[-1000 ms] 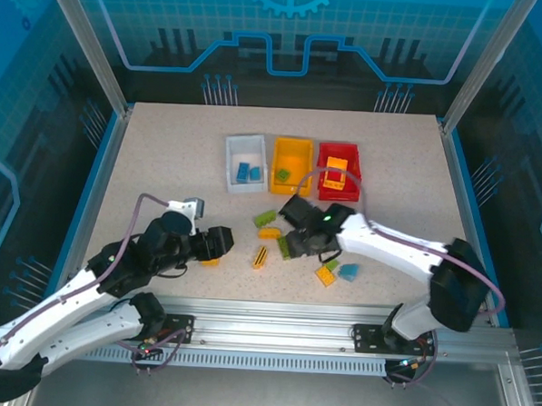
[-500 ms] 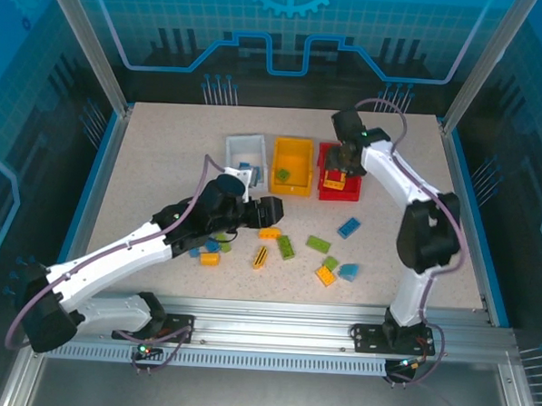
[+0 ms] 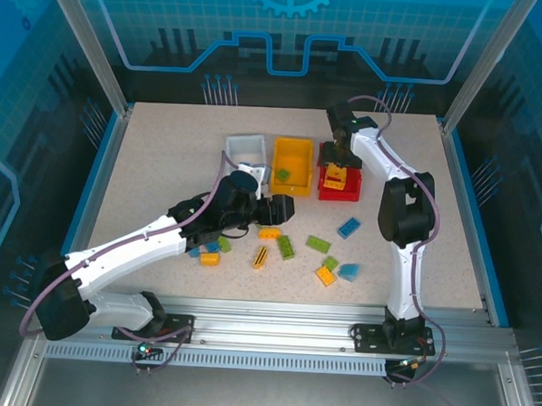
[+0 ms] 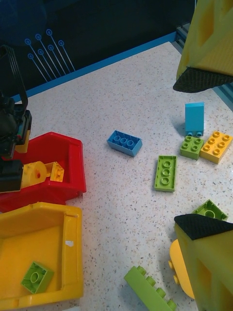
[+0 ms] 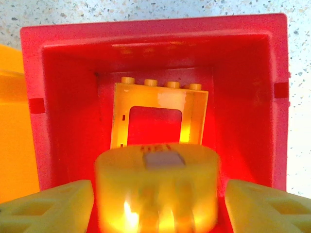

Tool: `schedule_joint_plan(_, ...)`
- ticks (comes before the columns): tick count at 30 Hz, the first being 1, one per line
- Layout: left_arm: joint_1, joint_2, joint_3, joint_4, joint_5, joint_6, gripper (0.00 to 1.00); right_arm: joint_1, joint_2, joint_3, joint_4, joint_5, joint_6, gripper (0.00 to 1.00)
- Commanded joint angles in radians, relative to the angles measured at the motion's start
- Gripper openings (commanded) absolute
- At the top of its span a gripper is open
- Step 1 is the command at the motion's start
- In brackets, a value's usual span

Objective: Sort the legos into containers by color

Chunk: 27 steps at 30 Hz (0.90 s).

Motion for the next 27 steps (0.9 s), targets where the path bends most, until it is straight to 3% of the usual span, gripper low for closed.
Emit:
schedule_joint_plan(1, -0.006, -0.026, 0.023, -0.027, -0.010, 0.031, 0.72, -0.011, -0.058, 0.016, -0.021, -0.028, -0.007, 0.76)
schedule_joint_plan(6, -0.004, -0.028, 0.024, -0.105, -0.048, 0.036, 0.72, 0.003, -0.154, 0.021, -0.042, -0.020, -0.009, 0.75)
schedule_joint_plan(10, 0.043, 0.034, 0.078, -0.280, -0.075, 0.080, 0.74, 0.044, -0.337, -0.103, 0.008, 0.017, -0.012, 0.71)
schedule_joint_plan(13, 0.099, 0.118, 0.108, -0.344, -0.058, 0.184, 0.75, 0.085, -0.533, -0.329, 0.126, -0.030, 0.009, 0.67)
schedule_joint_plan(17, 0.175, 0.242, 0.118, -0.304, 0.024, 0.351, 0.74, 0.187, -0.787, -0.673, 0.298, -0.093, 0.060, 0.66)
schedule_joint_plan(21, 0.190, 0.408, 0.220, -0.334, 0.051, 0.485, 0.68, 0.284, -1.000, -0.962, 0.462, -0.203, 0.150, 0.70)
schedule_joint_plan(27, 0.191, 0.564, 0.312, -0.366, 0.012, 0.553, 0.62, 0.399, -1.218, -1.203, 0.559, -0.242, 0.274, 0.72)
